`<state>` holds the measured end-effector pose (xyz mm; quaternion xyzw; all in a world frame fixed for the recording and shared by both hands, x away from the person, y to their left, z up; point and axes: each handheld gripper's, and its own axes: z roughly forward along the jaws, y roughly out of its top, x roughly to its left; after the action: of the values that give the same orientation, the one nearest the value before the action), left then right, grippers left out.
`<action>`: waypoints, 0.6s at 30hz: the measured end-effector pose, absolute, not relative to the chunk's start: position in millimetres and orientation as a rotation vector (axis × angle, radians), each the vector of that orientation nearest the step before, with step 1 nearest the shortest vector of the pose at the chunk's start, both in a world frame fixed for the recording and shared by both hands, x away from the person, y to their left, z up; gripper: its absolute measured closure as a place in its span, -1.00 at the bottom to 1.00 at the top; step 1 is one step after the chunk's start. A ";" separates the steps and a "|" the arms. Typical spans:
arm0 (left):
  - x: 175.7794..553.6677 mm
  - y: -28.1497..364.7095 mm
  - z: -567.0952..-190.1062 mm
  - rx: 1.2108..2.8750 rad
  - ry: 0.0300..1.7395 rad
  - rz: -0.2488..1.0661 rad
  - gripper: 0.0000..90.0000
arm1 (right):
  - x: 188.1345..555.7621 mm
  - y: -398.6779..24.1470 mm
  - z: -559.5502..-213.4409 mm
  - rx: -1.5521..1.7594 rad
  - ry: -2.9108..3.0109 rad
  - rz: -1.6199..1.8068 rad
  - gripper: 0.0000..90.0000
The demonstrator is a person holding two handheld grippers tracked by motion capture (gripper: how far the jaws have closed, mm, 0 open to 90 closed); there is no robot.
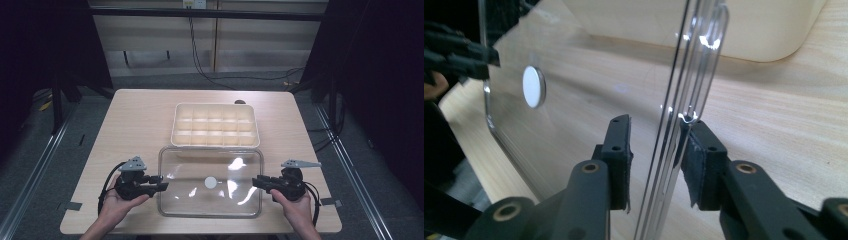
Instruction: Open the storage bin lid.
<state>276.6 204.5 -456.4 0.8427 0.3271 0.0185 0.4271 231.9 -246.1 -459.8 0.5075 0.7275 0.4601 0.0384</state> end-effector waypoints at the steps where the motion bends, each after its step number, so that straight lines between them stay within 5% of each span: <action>1: 277.4 204.4 -457.0 2.114 0.814 0.048 0.38 | 232.8 -245.6 -460.7 1.551 2.241 1.403 0.46; 18: 286.7 200.0 -469.0 2.133 0.828 0.016 0.21 | 246.1 -243.9 -474.6 1.574 2.255 1.381 0.33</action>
<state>286.7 200.0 -469.0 0.8486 0.3296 0.0065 0.4137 246.1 -243.9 -474.6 0.5112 0.7325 0.4484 0.0321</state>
